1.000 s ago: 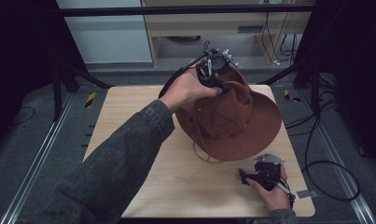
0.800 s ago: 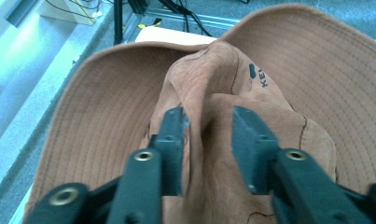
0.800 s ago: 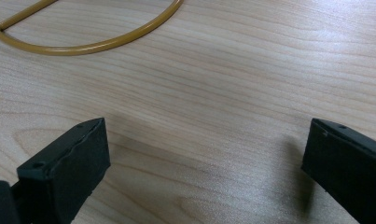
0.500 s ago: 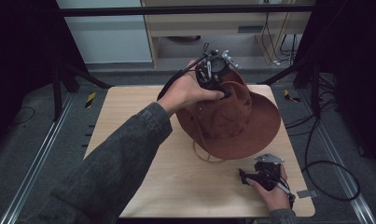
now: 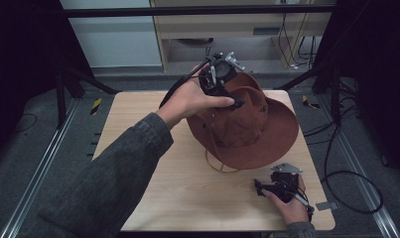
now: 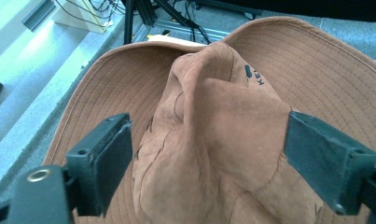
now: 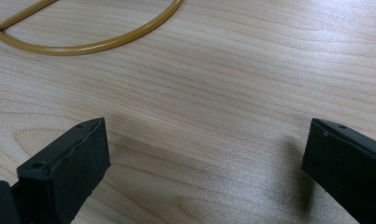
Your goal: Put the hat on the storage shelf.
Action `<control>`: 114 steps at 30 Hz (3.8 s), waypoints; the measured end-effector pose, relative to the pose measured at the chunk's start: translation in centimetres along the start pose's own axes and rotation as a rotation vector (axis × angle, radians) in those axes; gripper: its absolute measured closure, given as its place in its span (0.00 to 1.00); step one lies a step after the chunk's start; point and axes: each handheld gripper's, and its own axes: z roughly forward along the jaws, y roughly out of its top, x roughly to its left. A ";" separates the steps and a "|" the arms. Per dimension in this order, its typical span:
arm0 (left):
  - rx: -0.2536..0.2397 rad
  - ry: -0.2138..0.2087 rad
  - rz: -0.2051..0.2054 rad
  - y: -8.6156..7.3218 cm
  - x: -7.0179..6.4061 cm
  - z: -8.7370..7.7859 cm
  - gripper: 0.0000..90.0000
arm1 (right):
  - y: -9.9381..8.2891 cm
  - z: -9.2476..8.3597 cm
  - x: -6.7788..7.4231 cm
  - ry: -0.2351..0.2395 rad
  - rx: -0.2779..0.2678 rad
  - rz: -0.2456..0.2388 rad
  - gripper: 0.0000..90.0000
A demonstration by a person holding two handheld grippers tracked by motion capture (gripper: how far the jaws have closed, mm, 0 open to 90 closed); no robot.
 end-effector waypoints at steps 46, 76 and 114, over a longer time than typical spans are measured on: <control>-0.124 0.127 -0.213 -20.7 1.6 -9.1 0.06 | 0.0 0.0 0.0 -0.002 0.001 -0.001 0.01; -0.075 0.111 -0.283 -26.6 1.0 -6.1 0.04 | 0.0 0.0 0.0 -0.001 0.000 -0.001 0.01; 0.031 0.148 -0.458 -38.2 0.1 -0.3 0.04 | 0.0 0.0 0.0 -0.005 0.001 -0.002 0.01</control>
